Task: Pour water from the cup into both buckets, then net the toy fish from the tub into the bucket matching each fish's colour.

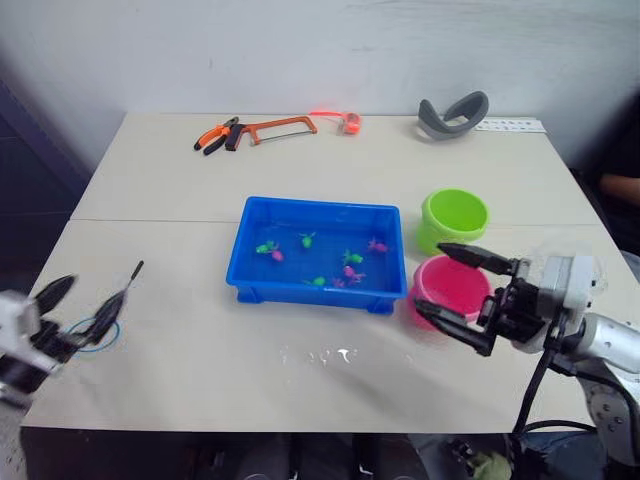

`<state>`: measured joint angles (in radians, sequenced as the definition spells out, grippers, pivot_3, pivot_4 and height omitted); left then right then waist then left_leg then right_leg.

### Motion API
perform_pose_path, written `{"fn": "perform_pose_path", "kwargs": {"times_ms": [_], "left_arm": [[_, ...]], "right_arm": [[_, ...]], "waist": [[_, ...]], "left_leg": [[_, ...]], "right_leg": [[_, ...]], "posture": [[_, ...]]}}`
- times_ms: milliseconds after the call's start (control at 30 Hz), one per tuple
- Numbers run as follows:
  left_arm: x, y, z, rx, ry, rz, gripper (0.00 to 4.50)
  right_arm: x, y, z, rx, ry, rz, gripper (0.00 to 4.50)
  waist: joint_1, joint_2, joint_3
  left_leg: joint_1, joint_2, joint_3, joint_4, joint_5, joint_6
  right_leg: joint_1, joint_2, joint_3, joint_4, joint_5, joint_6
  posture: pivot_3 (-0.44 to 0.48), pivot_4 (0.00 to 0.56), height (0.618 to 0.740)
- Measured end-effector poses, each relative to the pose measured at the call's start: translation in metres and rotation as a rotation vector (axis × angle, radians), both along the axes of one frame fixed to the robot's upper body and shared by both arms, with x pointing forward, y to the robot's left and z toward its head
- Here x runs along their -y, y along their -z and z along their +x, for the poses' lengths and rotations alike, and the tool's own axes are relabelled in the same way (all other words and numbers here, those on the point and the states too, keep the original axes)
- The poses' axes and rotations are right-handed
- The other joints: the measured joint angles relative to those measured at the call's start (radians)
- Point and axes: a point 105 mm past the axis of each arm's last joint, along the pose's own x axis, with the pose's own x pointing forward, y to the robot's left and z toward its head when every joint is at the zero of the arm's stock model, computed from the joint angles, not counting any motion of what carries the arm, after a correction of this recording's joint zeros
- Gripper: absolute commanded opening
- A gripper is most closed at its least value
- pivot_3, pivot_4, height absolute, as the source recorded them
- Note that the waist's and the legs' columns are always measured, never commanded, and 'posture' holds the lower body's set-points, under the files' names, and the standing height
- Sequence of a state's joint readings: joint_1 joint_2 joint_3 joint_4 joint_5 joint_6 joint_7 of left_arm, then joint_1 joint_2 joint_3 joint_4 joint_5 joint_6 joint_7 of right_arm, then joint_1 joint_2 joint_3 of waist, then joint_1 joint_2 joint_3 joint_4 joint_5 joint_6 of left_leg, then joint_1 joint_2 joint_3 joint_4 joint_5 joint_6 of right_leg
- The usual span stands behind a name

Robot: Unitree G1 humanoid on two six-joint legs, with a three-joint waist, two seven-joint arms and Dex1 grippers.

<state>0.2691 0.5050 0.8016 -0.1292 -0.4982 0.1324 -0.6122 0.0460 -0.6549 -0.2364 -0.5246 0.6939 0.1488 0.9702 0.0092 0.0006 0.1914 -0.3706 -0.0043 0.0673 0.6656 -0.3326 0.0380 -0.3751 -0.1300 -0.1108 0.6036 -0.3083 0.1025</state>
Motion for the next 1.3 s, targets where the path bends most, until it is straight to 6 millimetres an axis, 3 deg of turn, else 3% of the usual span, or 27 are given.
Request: {"fn": "perform_pose_path", "kwargs": {"times_ms": [67,167,333,467,767,933,1300], "left_arm": [[-0.022,0.011,-0.029,-0.015,-0.147,-0.021,4.5],[-0.038,0.033,-0.065,-0.077,-0.296,-0.073,4.5],[-0.043,0.04,-0.077,-0.098,-0.368,-0.188,4.5],[-0.031,0.02,-0.05,-0.088,-0.286,-0.19,4.5],[0.005,0.004,0.033,-0.356,-0.025,-0.021,4.5],[-0.005,0.025,0.069,-0.503,-0.061,0.017,4.5],[-0.022,0.057,0.102,-0.663,-0.081,-0.04,4.5]], "right_arm": [[-0.005,0.005,-0.005,0.013,-0.047,-0.006,4.49],[-0.003,0.015,-0.009,0.006,-0.07,-0.015,4.49],[-0.001,0.022,-0.014,0.005,-0.106,-0.043,4.49],[-0.007,0.026,-0.018,-0.006,-0.158,-0.053,4.49],[-0.021,0.02,-0.018,-0.009,-0.191,-0.049,4.49],[-0.021,0.02,-0.015,-0.01,-0.162,-0.052,4.49],[-0.015,0.023,-0.007,0.016,-0.102,-0.118,4.49]], "waist": [[0.0,0.0,0.0],[-0.001,-0.004,-0.001],[0.021,-0.009,-0.003],[0.017,-0.009,-0.003],[0.012,-0.008,-0.002],[0.011,-0.008,-0.002],[0.012,-0.009,-0.003]], "left_leg": [[0.0,0.0,0.0,0.0,-0.001,0.0],[0.0,0.0,0.0,0.0,-0.003,0.001],[0.001,0.0,-0.002,0.001,-0.005,-0.003],[0.001,0.0,-0.002,0.001,-0.005,-0.005],[0.001,0.001,-0.001,0.0,-0.003,-0.003],[0.001,0.0,0.0,-0.001,-0.003,-0.003],[0.001,0.0,0.001,0.0,-0.002,-0.002]], "right_leg": [[0.0,0.0,0.0,-0.001,0.0,0.0],[0.0,0.0,0.0,-0.002,0.0,0.0],[0.0,-0.002,0.0,0.0,0.0,-0.001],[0.0,-0.002,0.0,0.0,0.0,-0.003],[-0.002,-0.001,0.0,0.002,-0.001,-0.004],[-0.002,0.0,-0.001,0.006,-0.001,-0.003],[-0.002,0.0,-0.005,0.009,-0.001,-0.002]], "posture": [[0.0,0.15,0.74],[0.0,0.15,0.74],[0.0,0.15,0.74],[0.0,0.15,0.74],[0.0,0.15,0.74],[0.0,0.15,0.74],[0.0,0.15,0.74]]}}
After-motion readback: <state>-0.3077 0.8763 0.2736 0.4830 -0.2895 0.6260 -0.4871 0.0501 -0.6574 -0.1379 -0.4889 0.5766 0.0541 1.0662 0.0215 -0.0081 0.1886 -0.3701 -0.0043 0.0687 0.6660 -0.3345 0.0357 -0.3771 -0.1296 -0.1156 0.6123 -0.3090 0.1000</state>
